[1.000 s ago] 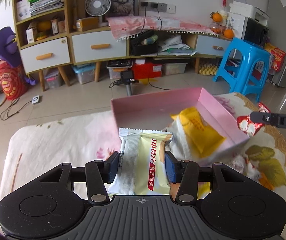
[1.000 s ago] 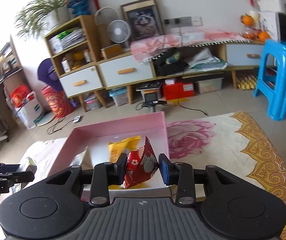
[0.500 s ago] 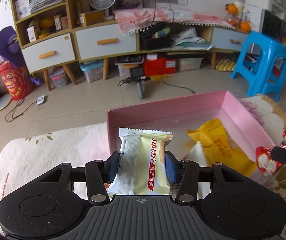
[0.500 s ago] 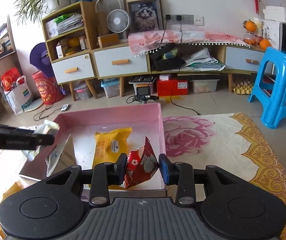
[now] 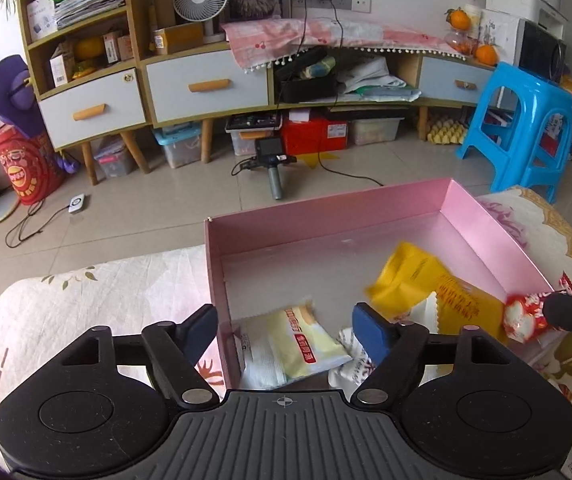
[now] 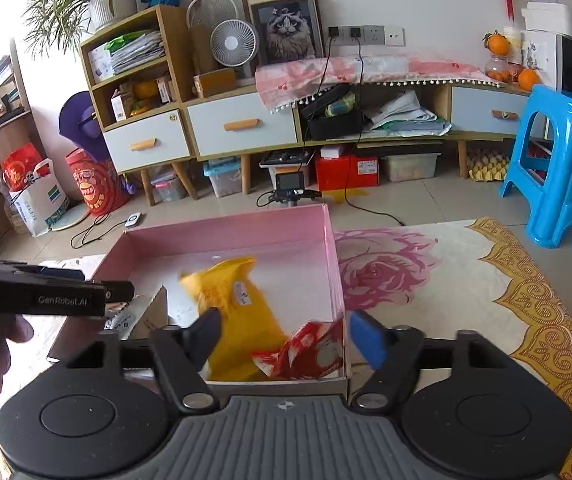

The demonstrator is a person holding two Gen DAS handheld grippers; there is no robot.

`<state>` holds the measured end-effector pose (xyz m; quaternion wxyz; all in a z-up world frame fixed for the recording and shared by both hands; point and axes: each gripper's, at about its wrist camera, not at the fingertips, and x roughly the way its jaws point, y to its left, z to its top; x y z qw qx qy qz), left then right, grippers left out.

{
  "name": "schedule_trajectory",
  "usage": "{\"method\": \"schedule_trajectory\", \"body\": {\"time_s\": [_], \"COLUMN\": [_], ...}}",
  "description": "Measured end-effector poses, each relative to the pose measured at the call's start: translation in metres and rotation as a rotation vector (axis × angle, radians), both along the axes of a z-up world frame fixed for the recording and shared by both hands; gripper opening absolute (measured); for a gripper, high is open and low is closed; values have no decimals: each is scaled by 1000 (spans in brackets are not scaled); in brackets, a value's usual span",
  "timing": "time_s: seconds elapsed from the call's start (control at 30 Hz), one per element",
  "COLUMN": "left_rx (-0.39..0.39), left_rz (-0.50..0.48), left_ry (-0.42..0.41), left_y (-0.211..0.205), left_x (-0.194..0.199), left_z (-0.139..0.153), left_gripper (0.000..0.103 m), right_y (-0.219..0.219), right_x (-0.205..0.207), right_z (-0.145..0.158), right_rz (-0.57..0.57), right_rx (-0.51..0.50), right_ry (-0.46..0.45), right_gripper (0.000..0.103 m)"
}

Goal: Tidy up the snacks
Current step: 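Carry both snacks into the pink box and open both tools, then move both tools back toward the snack pile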

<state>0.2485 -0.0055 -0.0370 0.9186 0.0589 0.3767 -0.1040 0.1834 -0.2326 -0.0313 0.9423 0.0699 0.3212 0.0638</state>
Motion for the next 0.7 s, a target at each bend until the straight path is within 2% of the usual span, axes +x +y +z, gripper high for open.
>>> {"method": "schedule_trajectory", "body": {"time_s": [0.13,0.27,0.7], "left_rx": [-18,-24,-34], "left_rz": [-17,-29,-60], "left_ry": [-18,-25,-32], "left_y": [0,0,16], "left_x": [-10,-23,-71], "left_z": [5,10,19], "left_gripper": [87,88,93], "right_y": [-1,-1,7], "right_x": [-3,-8,-27], "right_z": [5,9,21], "right_rz": [-4,6,46], "right_rx": [3,-6,-47], "right_ry": [-7,-16,-24], "right_gripper": [76,83,89]}}
